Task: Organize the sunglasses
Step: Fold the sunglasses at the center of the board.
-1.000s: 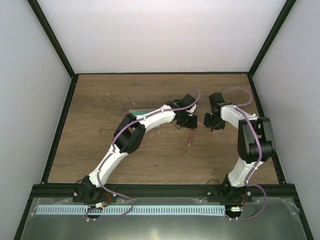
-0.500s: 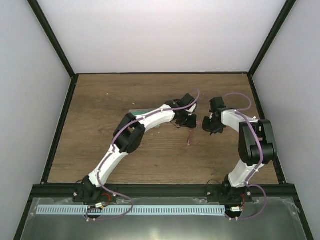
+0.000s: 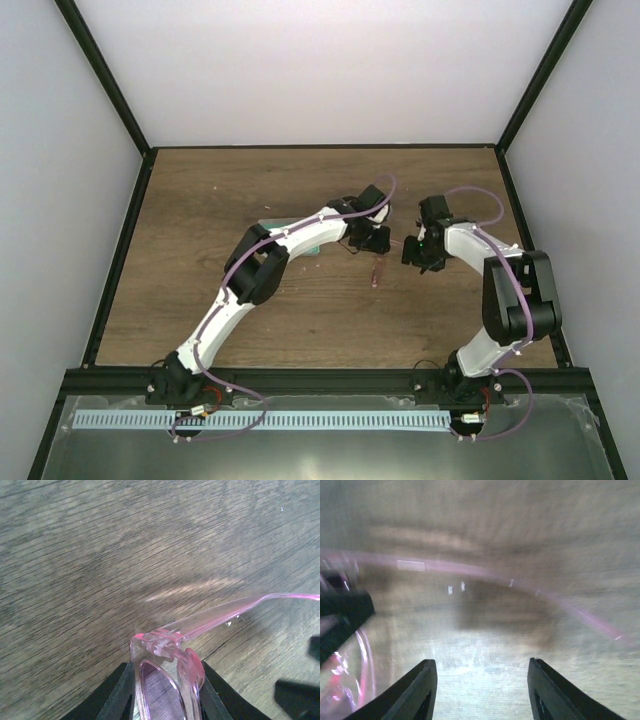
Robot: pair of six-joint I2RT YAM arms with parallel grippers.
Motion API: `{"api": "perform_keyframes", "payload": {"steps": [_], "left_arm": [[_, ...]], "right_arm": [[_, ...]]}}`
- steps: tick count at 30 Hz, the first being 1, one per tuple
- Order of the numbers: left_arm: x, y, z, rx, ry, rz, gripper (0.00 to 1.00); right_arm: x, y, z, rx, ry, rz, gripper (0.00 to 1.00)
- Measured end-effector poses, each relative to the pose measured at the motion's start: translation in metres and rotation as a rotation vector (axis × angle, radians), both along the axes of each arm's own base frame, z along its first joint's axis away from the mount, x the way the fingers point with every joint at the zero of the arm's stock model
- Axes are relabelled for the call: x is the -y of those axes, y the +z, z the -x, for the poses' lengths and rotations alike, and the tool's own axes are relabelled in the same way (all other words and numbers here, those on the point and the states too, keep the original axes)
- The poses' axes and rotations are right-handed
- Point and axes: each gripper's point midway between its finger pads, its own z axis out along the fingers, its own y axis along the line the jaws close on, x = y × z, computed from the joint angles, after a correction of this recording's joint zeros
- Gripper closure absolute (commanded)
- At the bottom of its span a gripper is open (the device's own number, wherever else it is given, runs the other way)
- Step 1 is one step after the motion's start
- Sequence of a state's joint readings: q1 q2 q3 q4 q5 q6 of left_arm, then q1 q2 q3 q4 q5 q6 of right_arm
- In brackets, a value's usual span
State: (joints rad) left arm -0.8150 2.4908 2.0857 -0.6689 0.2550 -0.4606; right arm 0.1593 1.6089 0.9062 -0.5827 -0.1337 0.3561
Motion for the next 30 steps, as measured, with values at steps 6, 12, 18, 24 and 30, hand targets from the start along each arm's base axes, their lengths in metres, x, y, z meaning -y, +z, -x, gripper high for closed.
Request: {"api": "perform_keyframes", "payload": {"steps": [6, 12, 18, 24, 30], "left_arm": [[-0.004, 0.000, 0.001, 0.026, -0.006, 0.002, 0.68], [-0.010, 0.000, 0.001, 0.046, -0.006, -0.009, 0.68], [-0.013, -0.001, 0.001, 0.057, -0.018, -0.014, 0.67], [-0.013, -0.001, 0.001, 0.067, -0.024, -0.008, 0.67], [-0.014, -0.001, 0.001, 0.069, -0.027, -0.008, 0.66]], "right_arm": [[0.014, 0.051, -0.054, 0.153, 0.006, 0.118, 0.34], [0.024, 0.036, -0.069, 0.153, 0.058, 0.216, 0.35], [0.013, 0.013, -0.061, 0.127, 0.134, 0.167, 0.35], [0.006, 0.005, -0.058, 0.119, 0.161, 0.132, 0.39], [0.002, 0.004, -0.059, 0.121, 0.170, 0.111, 0.55]]}}
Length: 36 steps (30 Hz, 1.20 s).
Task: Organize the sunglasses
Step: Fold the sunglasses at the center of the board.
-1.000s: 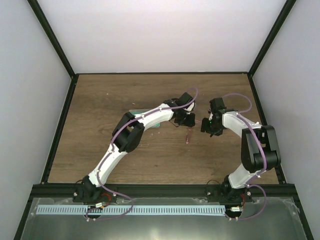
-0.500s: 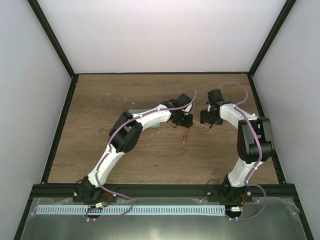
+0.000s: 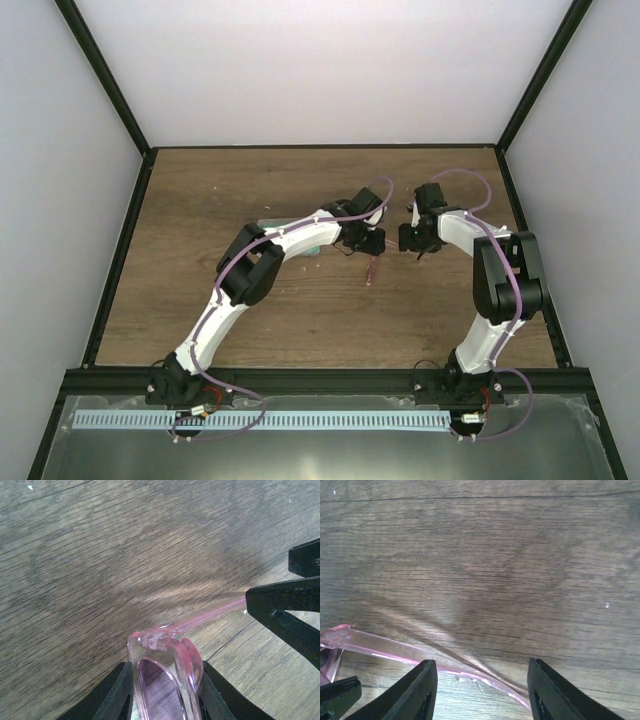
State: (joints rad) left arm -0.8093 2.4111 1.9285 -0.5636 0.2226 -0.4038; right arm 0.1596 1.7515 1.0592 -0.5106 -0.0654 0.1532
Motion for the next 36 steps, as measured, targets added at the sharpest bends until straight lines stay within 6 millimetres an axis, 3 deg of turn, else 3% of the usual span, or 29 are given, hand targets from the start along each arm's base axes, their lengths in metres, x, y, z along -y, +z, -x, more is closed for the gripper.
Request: {"api": "perform_keyframes", "payload": {"steps": [14, 17, 27, 28, 31, 36], "left_arm": [[-0.003, 0.000, -0.002, -0.012, 0.012, 0.011, 0.66], [-0.004, 0.000, -0.002, -0.016, 0.015, 0.014, 0.66], [-0.004, 0.001, -0.002, -0.028, 0.029, 0.026, 0.63], [-0.004, 0.001, -0.002, -0.029, 0.031, 0.027, 0.63], [-0.004, 0.001, -0.002, -0.027, 0.033, 0.031, 0.63], [-0.005, 0.001, -0.002, -0.017, 0.028, 0.029, 0.63]], "right_arm": [[-0.005, -0.007, 0.006, -0.028, -0.012, -0.037, 0.73], [-0.007, -0.007, 0.006, -0.028, -0.010, -0.051, 0.82], [-0.031, -0.013, 0.023, -0.071, 0.014, -0.172, 0.84], [-0.035, -0.012, 0.025, -0.071, 0.020, -0.180, 0.82], [-0.042, -0.011, 0.029, -0.072, 0.034, -0.183, 0.59], [-0.039, -0.002, 0.032, -0.060, 0.044, -0.133, 0.40]]}}
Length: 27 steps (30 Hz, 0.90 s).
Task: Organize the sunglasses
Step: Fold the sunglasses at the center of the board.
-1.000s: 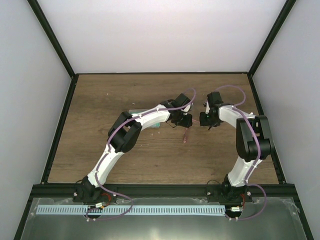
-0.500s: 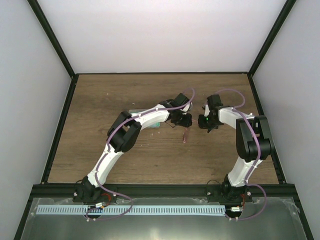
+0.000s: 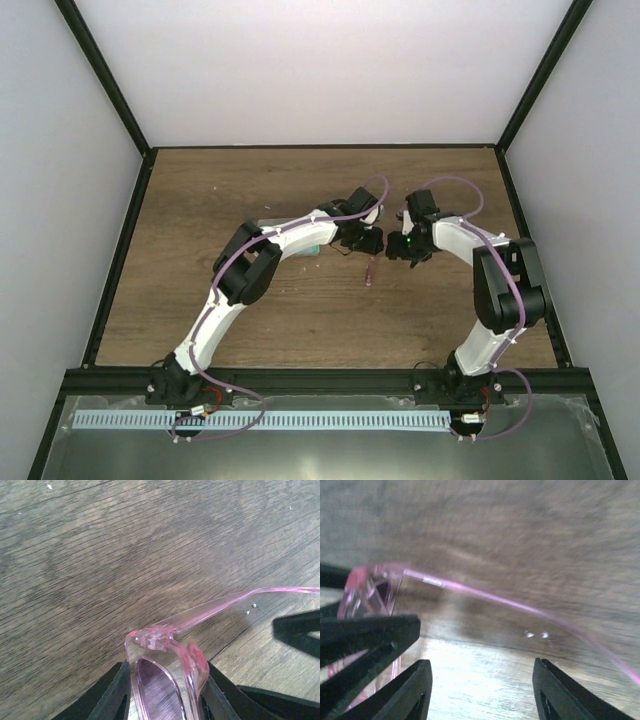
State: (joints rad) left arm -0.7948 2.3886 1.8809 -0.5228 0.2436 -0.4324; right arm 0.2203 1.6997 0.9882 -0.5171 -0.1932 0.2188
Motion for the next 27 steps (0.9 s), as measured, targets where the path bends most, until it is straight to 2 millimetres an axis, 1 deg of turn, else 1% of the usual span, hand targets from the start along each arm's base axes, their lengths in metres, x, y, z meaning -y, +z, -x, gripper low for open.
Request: {"api": "perform_keyframes", "payload": {"steps": [3, 5, 7, 10, 15, 16, 18, 21, 27], "left_arm": [[-0.001, 0.000, 0.000, 0.009, -0.007, -0.008, 0.63], [-0.002, 0.000, -0.001, 0.015, -0.008, -0.015, 0.63], [-0.003, 0.000, -0.001, 0.019, -0.009, -0.020, 0.63], [-0.004, 0.000, -0.001, 0.023, -0.012, -0.025, 0.63], [-0.006, -0.001, -0.003, 0.038, -0.017, -0.039, 0.63], [-0.006, -0.001, -0.003, 0.039, -0.018, -0.041, 0.62], [-0.007, -0.001, -0.003, 0.041, -0.021, -0.045, 0.63], [-0.010, 0.000, -0.005, 0.043, -0.019, -0.059, 0.63], [-0.020, -0.001, -0.011, 0.036, -0.007, -0.078, 0.63]], "right_arm": [[0.006, 0.011, -0.009, 0.031, 0.008, 0.049, 0.38], [0.009, 0.018, -0.019, 0.053, 0.020, 0.076, 0.38], [0.009, 0.020, -0.031, 0.063, 0.039, 0.100, 0.37], [0.009, 0.010, -0.046, 0.054, 0.074, 0.134, 0.36], [0.008, -0.006, -0.043, 0.020, 0.147, 0.156, 0.37], [0.008, -0.008, -0.042, 0.017, 0.159, 0.158, 0.39], [0.008, -0.008, -0.043, 0.021, 0.172, 0.160, 0.45], [0.009, -0.010, -0.044, 0.027, 0.179, 0.168, 0.63], [0.007, -0.010, -0.043, 0.045, 0.174, 0.150, 0.76]]}}
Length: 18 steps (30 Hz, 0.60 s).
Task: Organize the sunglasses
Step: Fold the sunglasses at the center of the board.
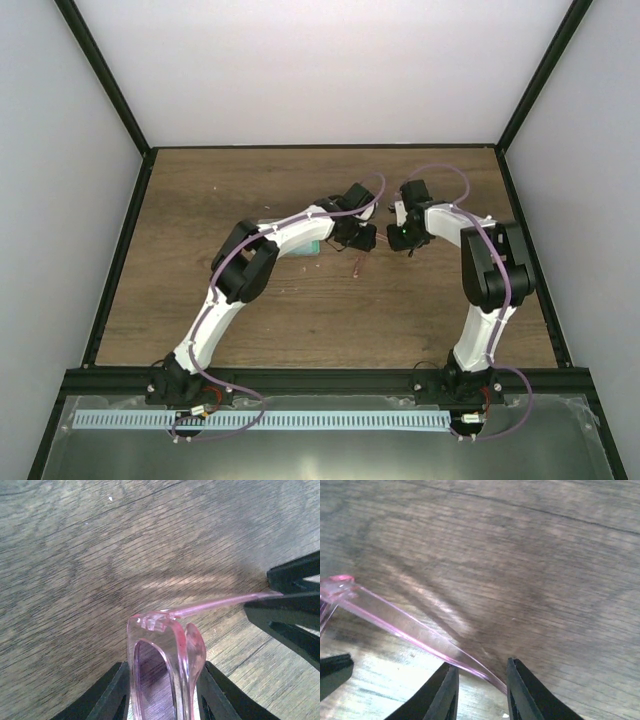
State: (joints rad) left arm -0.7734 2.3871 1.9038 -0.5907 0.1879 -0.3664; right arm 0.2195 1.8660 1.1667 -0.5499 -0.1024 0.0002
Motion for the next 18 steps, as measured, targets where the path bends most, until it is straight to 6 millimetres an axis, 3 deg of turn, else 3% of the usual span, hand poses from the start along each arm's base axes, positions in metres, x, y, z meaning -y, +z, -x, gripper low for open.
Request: {"api": "perform_keyframes", "payload": {"steps": [7, 10, 18], "left_arm": [[-0.001, 0.000, -0.001, -0.005, 0.001, 0.003, 0.62], [-0.002, -0.001, -0.001, -0.009, 0.004, 0.010, 0.62], [-0.015, 0.001, -0.004, -0.021, 0.039, 0.037, 0.51]], "right_arm": [[-0.015, -0.001, 0.012, -0.011, -0.001, -0.057, 0.89], [-0.032, -0.001, 0.018, -0.027, 0.012, -0.084, 0.95], [-0.064, -0.002, 0.026, -0.057, -0.005, -0.146, 0.95]]}}
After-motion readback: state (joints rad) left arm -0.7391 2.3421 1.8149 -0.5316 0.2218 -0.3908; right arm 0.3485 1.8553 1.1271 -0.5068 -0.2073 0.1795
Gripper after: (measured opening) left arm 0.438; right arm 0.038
